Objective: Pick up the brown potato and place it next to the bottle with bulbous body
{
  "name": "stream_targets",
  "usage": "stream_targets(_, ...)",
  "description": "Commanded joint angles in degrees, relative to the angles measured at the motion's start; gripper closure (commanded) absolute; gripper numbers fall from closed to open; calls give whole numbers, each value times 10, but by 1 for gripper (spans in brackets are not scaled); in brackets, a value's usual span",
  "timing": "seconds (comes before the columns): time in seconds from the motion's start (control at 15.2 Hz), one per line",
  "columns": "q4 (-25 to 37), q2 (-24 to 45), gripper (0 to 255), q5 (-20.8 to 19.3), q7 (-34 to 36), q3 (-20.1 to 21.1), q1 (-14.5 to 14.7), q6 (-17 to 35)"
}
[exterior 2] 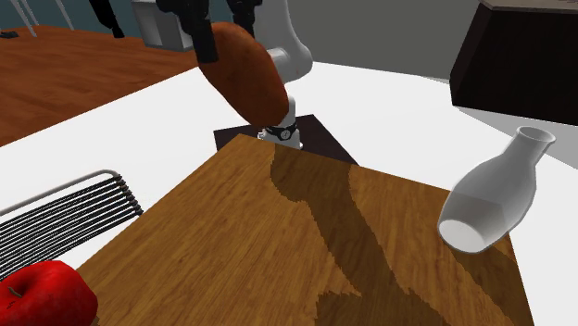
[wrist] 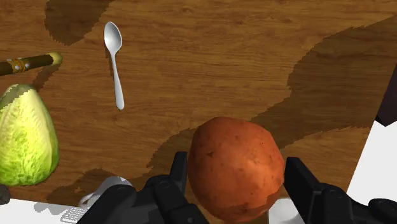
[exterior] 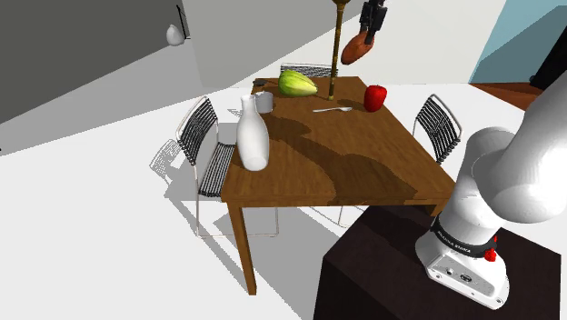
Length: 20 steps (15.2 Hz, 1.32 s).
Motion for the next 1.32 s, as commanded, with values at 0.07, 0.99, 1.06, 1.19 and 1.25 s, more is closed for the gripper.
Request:
stream_targets(0.07, -32, -27, 255, -14, 55, 42, 9, 8)
stream_targets(0.99, -78, -47, 255, -8, 258, 192, 62, 25)
stream_targets(1.06, -77, -43, 255, -6, 271, 200, 66, 26)
stream_targets(1.19, -72, -34, 255, -2, 297, 218, 76, 28)
stream_targets(1.25, -68, -29, 255, 1, 309, 226, 80, 29)
